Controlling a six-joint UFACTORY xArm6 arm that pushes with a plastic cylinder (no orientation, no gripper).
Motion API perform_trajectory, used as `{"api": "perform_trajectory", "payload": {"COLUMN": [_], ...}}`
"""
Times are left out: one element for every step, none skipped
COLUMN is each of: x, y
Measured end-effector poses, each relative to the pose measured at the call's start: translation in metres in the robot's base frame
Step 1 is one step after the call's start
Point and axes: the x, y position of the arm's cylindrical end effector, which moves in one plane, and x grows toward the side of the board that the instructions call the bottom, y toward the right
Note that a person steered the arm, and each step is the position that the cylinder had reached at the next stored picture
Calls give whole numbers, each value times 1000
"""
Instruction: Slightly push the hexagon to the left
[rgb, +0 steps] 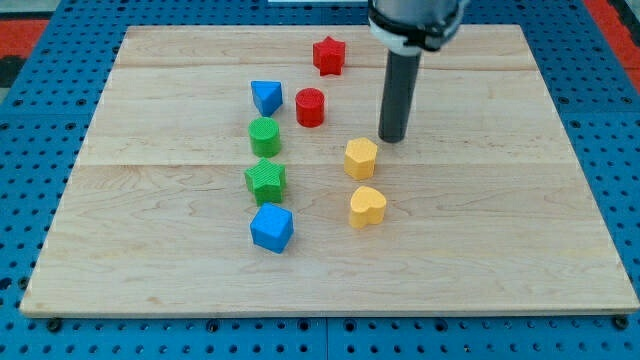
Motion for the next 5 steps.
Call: {"api": "perform_trajectory", "payload": {"x": [2, 3, 4, 7, 10], "y": [11, 34, 37, 48, 43]}}
